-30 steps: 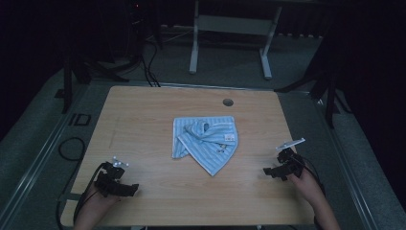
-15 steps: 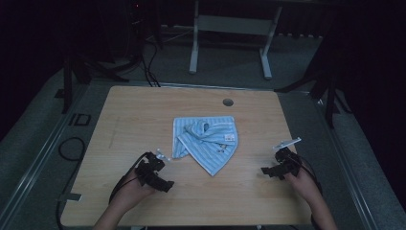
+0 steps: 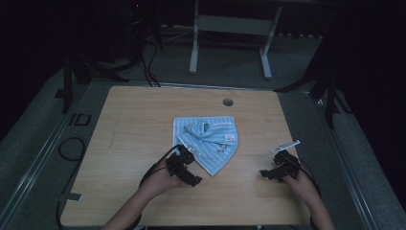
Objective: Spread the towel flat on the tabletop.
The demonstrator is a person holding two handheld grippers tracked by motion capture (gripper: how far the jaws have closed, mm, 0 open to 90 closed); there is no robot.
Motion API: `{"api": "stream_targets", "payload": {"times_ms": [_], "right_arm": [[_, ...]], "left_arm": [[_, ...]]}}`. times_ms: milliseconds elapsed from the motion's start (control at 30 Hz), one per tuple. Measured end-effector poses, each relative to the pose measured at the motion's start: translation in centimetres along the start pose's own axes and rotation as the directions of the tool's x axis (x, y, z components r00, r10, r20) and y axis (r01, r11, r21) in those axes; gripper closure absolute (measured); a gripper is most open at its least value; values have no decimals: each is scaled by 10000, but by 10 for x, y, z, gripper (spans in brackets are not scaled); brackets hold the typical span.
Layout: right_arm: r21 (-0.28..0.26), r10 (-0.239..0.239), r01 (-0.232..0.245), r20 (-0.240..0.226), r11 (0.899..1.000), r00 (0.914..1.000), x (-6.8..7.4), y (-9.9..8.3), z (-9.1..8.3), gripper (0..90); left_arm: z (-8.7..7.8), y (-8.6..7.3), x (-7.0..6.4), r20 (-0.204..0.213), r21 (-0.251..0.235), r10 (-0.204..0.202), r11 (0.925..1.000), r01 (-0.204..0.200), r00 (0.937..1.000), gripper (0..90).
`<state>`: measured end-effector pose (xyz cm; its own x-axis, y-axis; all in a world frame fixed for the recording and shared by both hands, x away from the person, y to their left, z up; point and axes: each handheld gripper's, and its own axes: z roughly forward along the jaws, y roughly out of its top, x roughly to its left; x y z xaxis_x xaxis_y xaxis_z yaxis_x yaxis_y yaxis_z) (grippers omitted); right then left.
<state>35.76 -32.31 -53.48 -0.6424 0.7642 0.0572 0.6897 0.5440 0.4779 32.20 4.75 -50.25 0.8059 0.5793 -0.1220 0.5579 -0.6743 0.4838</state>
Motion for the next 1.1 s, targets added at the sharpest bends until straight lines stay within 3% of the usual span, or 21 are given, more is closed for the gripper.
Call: {"api": "stream_targets", "payload": {"times_ms": [133,333,433,633,767,867,900,1067,1100], "right_arm": [[11,9,-9,-33,10000,10000,-1,-2,-1,140],[-68,0,0,37,10000,10000,-3,-3,-4,140],[-68,-35,36,96,10000,9999,-3,-3,-6,140],[-141,-70,72,161,9999,9998,-3,-2,-11,140],[-98,-161,163,175,9998,9997,-3,-1,-12,140],[-98,-147,148,169,9998,9997,-3,-1,-13,140],[-78,-149,150,175,9999,9997,-3,-1,-12,140],[-20,-218,218,144,9998,9997,-3,-3,-11,140],[29,-218,218,134,9998,9997,-3,-4,-11,140]], "left_arm": [[14,19,-10,-80,199,525,9984,-523,9986,196],[26,40,-21,42,250,955,9951,-956,9954,310],[42,52,-27,-91,672,1327,9890,-1318,9911,342],[55,57,-23,-518,990,1330,9869,-1274,9898,443],[61,56,-20,-686,1184,1452,9835,-1365,9870,560],[59,57,-19,-767,1232,1454,9831,-1353,9864,691],[59,57,-19,-767,1232,1454,9831,-1353,9864,796],[52,55,-19,-869,1108,1470,9843,-1371,9853,838],[44,53,-22,-872,947,1500,9854,-1417,9848,839]]}}
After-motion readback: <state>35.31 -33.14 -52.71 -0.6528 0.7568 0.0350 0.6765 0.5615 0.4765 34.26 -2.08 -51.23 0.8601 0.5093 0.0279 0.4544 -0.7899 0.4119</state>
